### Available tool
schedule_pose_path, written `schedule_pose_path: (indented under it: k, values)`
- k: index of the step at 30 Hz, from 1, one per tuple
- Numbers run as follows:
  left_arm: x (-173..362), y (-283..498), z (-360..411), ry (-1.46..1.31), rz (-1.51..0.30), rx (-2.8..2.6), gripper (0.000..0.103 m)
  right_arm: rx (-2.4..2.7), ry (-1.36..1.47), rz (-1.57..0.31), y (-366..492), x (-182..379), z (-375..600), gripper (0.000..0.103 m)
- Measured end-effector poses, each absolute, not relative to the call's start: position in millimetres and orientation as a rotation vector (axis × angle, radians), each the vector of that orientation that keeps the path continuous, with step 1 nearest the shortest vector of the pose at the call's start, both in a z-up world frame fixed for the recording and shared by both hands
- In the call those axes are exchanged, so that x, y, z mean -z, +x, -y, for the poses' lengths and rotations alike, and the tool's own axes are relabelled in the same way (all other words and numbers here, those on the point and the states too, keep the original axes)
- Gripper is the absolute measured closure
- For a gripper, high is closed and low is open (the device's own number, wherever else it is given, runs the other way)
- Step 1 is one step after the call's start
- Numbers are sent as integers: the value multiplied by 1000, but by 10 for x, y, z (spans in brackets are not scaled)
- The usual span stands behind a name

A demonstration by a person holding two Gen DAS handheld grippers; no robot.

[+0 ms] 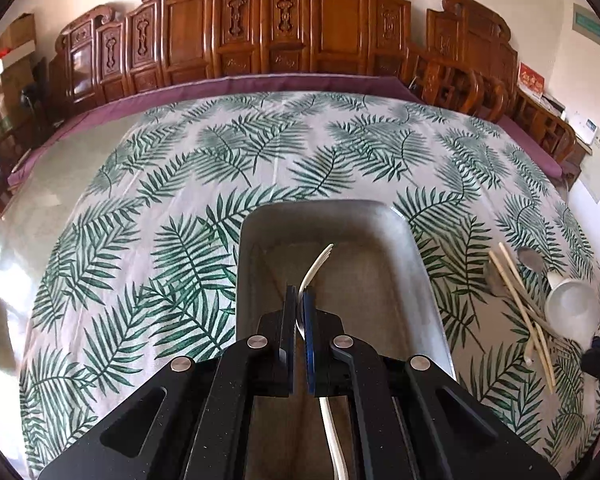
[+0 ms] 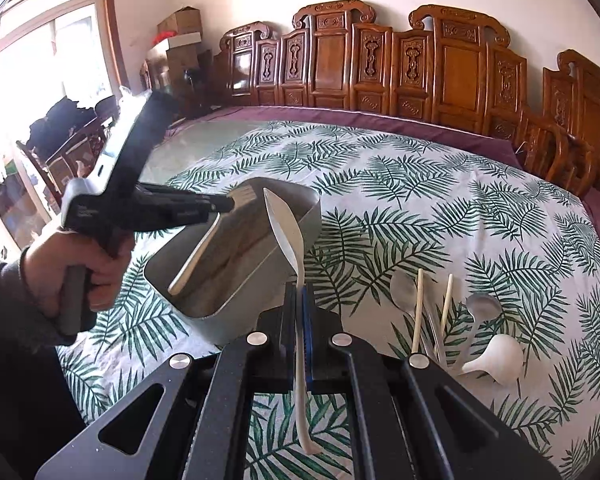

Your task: Organize utensils

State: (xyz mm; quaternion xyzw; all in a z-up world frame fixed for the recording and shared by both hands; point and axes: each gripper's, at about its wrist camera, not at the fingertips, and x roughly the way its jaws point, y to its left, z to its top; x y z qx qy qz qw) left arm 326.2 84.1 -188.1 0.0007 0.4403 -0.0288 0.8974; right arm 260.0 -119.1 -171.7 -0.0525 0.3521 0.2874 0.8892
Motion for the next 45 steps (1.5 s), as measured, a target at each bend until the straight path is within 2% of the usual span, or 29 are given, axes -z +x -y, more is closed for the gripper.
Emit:
schedule_pose_path:
  k: [10, 12, 14, 16, 18, 22, 31, 45]
  values:
    - [1789, 3206, -872, -2, -906, 83, 98, -559, -99, -762, 2697, 1708, 1039, 99]
    - [1719, 3177, -919, -16, -889, 88, 93, -559, -74, -770, 2742, 1686, 993, 99]
    - [1639, 3139, -972, -27, -864, 92, 83, -564, -53, -780, 2795, 1676, 923, 99]
    - [1588, 3122, -1008, -31, -851, 95, 81, -568, -44, -786, 2829, 1665, 846, 99]
    - [1547, 3098, -1069, -34, -840, 90, 74, -569, -41, -790, 2872, 1658, 748, 99]
    - [1508, 3079, -1234, -44, -826, 67, 56, -572, -6, -810, 2994, 1690, 603, 99]
    - [1506, 3078, -1608, -78, -817, 7, 31, -590, 89, -869, 3216, 1822, 300, 99]
    - [1475, 3049, -1729, -93, -807, 7, 30, -544, 124, -941, 3497, 2124, -20, 99]
